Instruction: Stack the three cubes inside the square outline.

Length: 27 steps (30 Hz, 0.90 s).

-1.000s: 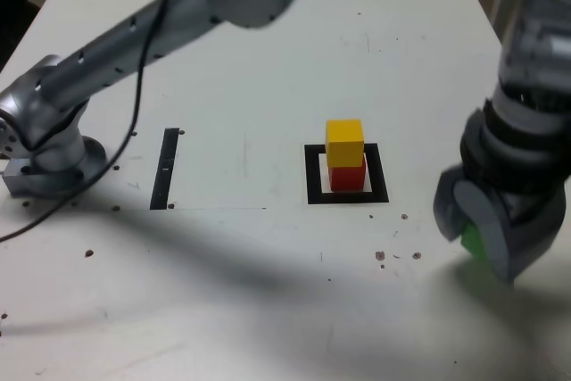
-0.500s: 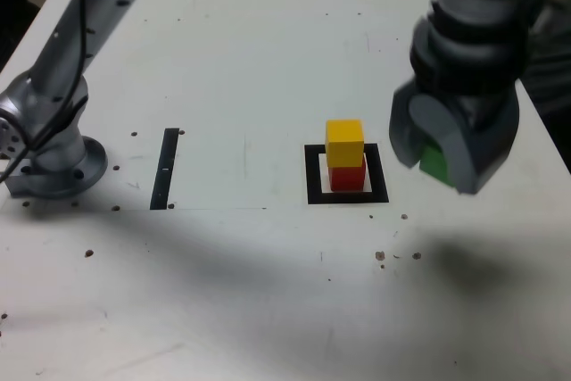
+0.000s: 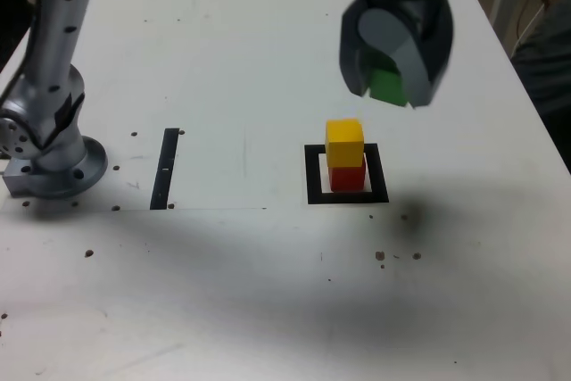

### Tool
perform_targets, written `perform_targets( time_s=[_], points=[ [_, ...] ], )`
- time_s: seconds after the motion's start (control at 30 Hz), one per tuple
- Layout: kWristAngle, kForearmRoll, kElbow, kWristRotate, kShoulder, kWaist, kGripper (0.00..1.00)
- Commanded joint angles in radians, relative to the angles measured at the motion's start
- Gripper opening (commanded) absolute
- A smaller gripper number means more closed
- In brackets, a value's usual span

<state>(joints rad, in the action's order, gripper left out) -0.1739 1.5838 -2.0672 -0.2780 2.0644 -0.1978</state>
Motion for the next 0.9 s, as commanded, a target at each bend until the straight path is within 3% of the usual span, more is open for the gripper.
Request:
perform_targets(
  time_s=[0.0,0.5,0.87],
  points=[
    [0.010,0.010,0.018,0.020,-0.021,0.022,0.35],
    [0.093,0.018,0.075,0.377,-0.053,0.050,0.35],
    [0.142,0.013,0.160,0.406,-0.051,0.081,0.35]
  ],
)
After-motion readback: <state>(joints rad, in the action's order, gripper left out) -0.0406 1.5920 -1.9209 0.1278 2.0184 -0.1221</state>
